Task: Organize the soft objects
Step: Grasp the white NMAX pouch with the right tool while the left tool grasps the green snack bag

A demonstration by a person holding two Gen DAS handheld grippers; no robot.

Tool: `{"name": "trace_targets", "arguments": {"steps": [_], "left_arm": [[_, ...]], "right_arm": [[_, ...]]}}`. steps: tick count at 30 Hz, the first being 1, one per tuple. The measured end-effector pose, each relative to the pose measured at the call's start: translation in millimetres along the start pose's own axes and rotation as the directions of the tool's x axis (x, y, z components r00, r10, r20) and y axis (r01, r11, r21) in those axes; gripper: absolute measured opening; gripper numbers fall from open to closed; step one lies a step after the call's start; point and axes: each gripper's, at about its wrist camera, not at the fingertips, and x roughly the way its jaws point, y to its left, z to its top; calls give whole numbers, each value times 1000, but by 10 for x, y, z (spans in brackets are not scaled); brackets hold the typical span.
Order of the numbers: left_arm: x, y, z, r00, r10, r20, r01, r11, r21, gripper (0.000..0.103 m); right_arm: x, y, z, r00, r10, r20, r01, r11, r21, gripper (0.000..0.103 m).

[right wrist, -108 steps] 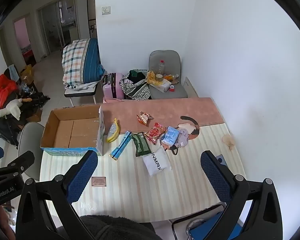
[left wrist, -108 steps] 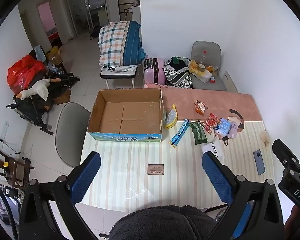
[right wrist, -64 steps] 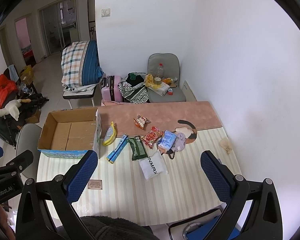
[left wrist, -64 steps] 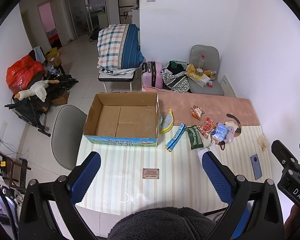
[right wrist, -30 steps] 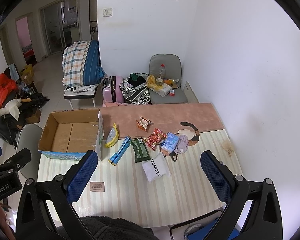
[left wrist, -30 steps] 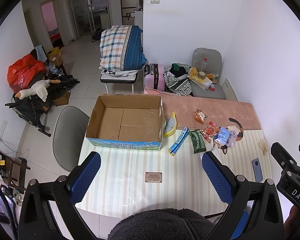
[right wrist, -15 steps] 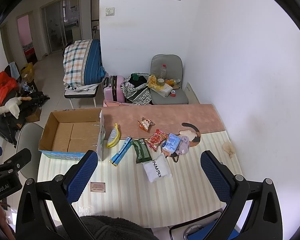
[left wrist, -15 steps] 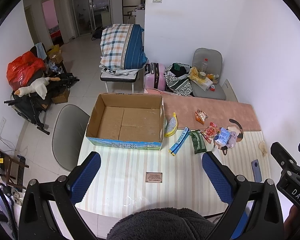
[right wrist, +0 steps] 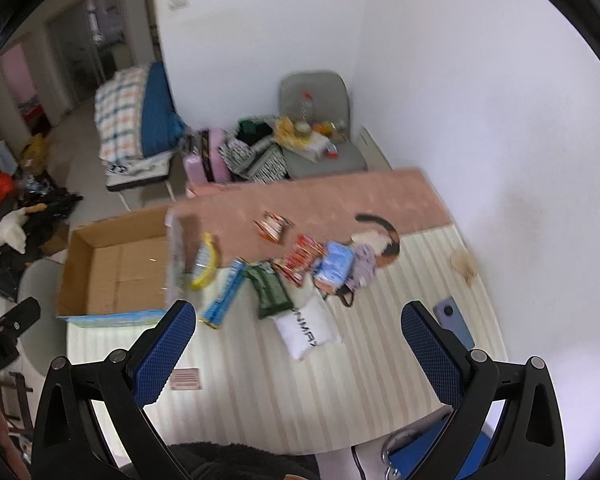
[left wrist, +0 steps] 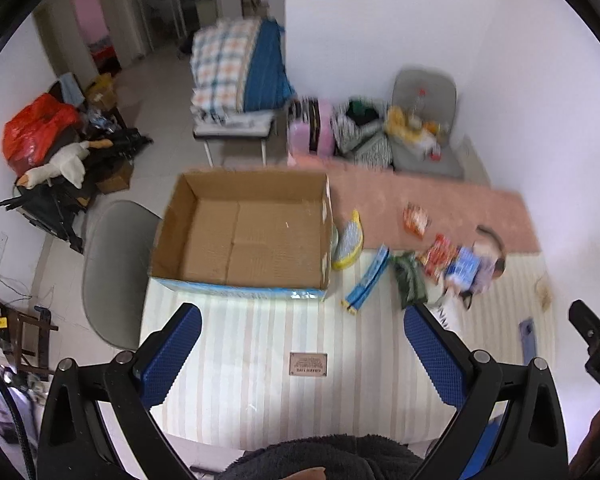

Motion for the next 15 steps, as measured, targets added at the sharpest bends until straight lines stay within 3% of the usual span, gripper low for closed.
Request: {"name": "trace_targets", "arguments": {"steps": [3,6,10,15], "left_arm": [[448,-208,93,998,18,-55,-15,998,53,103],[1033,-516,208,988,45,-147,-24,989,144,103],[1747,-885,314,962,58,-268,0,977,214,103],[2301,-1124,336,930,95,-356,-5,969,246,103]], "right_arm": [[620,-187,61,993,-29,-113,32,999,25,103],[1296,-382,17,972,13,-235,16,992,121,103],[2437,-648,-225,897,149,-416,8,936,352,103],[3530,-856,-627,816,270,-510,108,797,594,103]]}}
